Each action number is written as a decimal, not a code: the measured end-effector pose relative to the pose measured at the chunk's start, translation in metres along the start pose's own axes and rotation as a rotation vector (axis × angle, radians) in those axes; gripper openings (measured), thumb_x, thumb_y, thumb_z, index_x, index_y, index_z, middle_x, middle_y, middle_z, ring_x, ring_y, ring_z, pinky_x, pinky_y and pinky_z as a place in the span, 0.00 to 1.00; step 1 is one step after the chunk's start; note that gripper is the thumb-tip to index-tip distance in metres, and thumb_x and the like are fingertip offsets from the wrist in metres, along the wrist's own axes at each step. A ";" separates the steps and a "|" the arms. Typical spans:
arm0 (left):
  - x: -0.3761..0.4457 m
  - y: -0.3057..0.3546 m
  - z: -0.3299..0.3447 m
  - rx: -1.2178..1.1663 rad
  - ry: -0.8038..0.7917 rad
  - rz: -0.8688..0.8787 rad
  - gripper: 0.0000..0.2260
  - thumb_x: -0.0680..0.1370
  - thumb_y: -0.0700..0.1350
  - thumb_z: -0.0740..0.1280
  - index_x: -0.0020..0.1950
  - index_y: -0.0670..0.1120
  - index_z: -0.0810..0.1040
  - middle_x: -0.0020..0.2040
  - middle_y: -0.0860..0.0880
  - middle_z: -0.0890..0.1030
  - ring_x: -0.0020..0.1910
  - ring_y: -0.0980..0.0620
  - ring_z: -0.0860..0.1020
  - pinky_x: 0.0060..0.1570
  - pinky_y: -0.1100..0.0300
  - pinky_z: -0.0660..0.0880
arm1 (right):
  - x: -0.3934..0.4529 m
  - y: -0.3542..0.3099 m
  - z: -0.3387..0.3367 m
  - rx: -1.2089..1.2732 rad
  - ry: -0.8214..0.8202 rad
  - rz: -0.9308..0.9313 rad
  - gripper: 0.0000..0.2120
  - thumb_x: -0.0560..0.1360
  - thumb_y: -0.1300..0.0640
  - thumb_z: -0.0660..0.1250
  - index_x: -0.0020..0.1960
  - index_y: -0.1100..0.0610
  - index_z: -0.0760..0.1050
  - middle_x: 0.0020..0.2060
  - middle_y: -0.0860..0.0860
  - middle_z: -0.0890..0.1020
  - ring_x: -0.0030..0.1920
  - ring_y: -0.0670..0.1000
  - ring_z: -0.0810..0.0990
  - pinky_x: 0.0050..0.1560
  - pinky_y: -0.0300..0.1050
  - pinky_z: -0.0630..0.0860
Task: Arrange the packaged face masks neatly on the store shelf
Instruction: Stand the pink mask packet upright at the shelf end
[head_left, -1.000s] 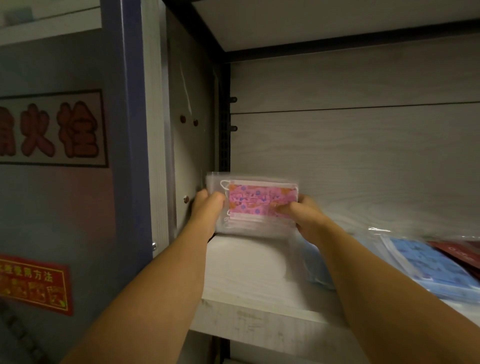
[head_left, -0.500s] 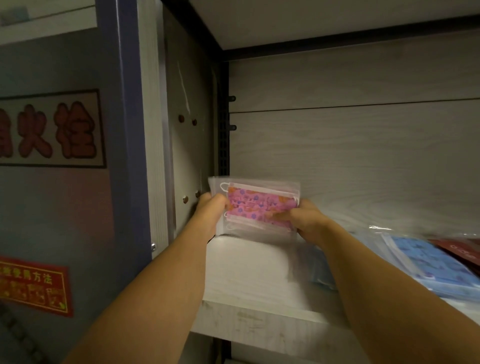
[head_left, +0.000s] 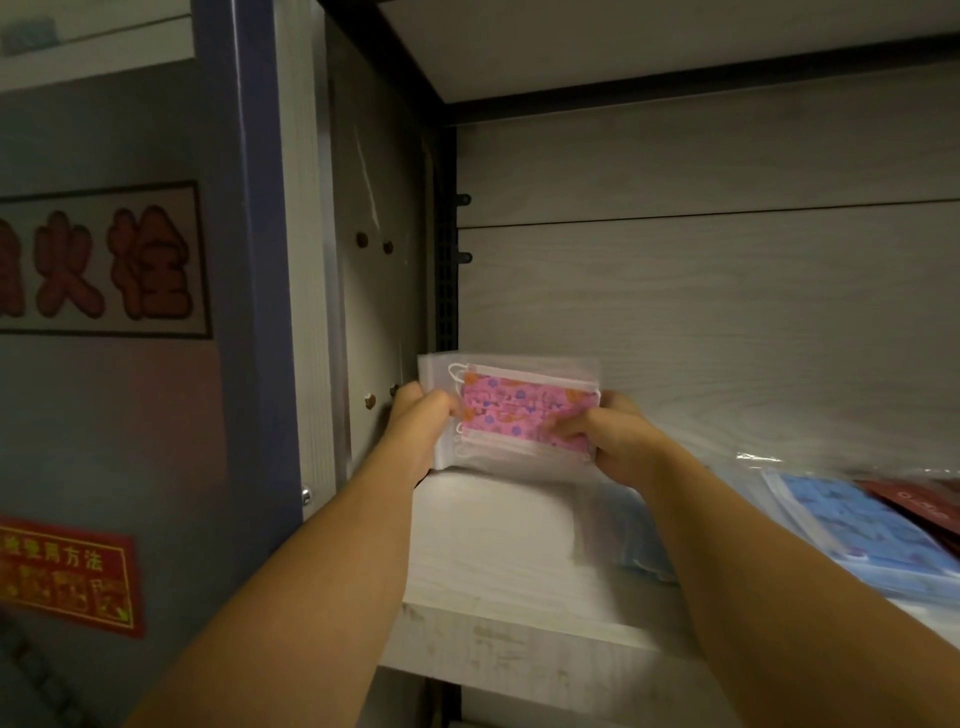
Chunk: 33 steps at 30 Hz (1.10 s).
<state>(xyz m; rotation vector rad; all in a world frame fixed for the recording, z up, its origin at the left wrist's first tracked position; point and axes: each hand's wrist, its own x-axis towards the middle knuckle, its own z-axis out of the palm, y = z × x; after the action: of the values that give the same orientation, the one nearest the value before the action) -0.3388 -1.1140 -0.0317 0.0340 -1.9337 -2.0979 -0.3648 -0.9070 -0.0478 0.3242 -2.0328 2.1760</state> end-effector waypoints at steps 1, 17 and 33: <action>0.001 -0.001 0.000 0.002 0.005 0.006 0.22 0.70 0.30 0.66 0.64 0.42 0.74 0.51 0.40 0.81 0.46 0.41 0.82 0.34 0.54 0.79 | 0.000 0.000 -0.001 0.003 0.010 -0.009 0.17 0.66 0.79 0.71 0.54 0.71 0.80 0.50 0.64 0.85 0.50 0.62 0.85 0.53 0.54 0.81; 0.002 -0.002 -0.001 0.063 0.024 -0.019 0.18 0.72 0.31 0.65 0.61 0.43 0.76 0.50 0.41 0.82 0.47 0.40 0.82 0.43 0.47 0.82 | 0.002 0.003 -0.001 -0.039 0.010 0.022 0.23 0.60 0.77 0.72 0.55 0.69 0.81 0.50 0.63 0.85 0.52 0.64 0.85 0.60 0.64 0.79; 0.003 -0.003 -0.002 0.060 0.065 0.005 0.15 0.74 0.28 0.61 0.54 0.45 0.73 0.42 0.44 0.78 0.38 0.47 0.78 0.32 0.59 0.73 | -0.002 -0.001 -0.001 -0.061 0.050 0.004 0.20 0.65 0.79 0.68 0.56 0.69 0.80 0.52 0.65 0.84 0.55 0.65 0.83 0.59 0.60 0.79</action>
<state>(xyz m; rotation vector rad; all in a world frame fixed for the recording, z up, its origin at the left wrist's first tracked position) -0.3418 -1.1160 -0.0346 0.1082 -1.9562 -2.0098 -0.3624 -0.9054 -0.0477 0.2563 -2.0704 2.0972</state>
